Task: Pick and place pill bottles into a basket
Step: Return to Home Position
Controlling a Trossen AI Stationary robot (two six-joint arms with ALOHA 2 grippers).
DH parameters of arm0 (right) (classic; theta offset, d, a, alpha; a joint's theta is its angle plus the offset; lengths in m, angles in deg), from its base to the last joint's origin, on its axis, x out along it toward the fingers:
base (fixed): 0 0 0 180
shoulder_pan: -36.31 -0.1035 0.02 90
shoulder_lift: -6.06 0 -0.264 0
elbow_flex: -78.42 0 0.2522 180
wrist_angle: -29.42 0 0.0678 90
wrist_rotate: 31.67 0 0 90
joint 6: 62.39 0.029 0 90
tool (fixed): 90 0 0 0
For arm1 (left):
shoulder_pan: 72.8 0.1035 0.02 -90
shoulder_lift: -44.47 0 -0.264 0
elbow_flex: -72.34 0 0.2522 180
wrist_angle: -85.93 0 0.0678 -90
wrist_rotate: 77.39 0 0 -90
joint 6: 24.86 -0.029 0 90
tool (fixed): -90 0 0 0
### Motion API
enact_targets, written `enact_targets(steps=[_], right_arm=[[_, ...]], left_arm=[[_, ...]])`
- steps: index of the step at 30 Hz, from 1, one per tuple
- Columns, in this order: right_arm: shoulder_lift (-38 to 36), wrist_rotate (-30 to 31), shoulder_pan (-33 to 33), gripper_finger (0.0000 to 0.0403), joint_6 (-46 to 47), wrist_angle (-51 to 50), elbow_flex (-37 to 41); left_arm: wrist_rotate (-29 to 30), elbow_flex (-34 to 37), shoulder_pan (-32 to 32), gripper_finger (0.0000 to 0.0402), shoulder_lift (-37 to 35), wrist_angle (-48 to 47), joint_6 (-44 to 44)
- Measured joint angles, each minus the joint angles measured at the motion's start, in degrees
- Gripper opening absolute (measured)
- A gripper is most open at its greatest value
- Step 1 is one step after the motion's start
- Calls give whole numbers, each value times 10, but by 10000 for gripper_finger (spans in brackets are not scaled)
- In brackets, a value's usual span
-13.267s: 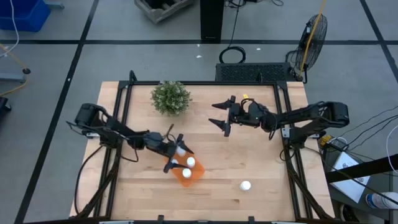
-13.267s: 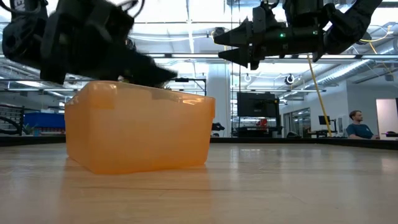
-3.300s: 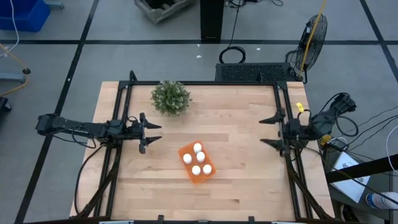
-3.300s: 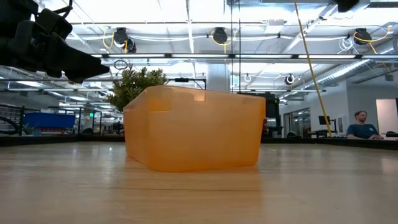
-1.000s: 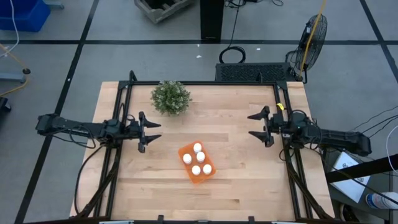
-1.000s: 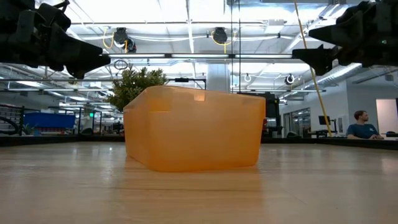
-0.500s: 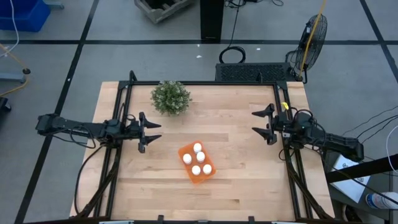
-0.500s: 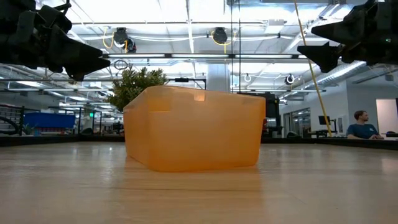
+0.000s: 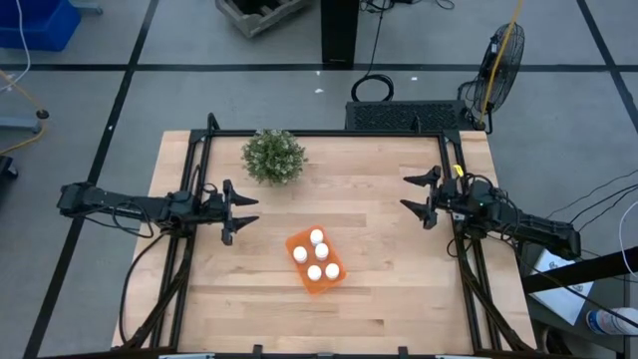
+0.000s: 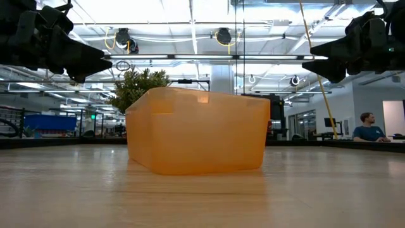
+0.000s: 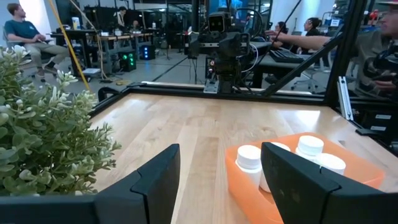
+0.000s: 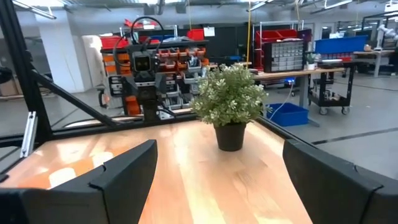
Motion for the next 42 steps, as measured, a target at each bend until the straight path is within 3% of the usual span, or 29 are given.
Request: enact_targets(steps=[19, 35, 42], right_arm=[[0, -1, 0, 340, 24, 1, 0], [0, -1, 0, 341, 39, 1, 0], [0, -1, 0, 340, 72, 0, 0]], left_arm=[[1, 0, 0, 230, 0, -5, -25], [-6, 0, 1, 230, -1, -8, 9], [-72, 0, 1, 230, -44, 25, -33]])
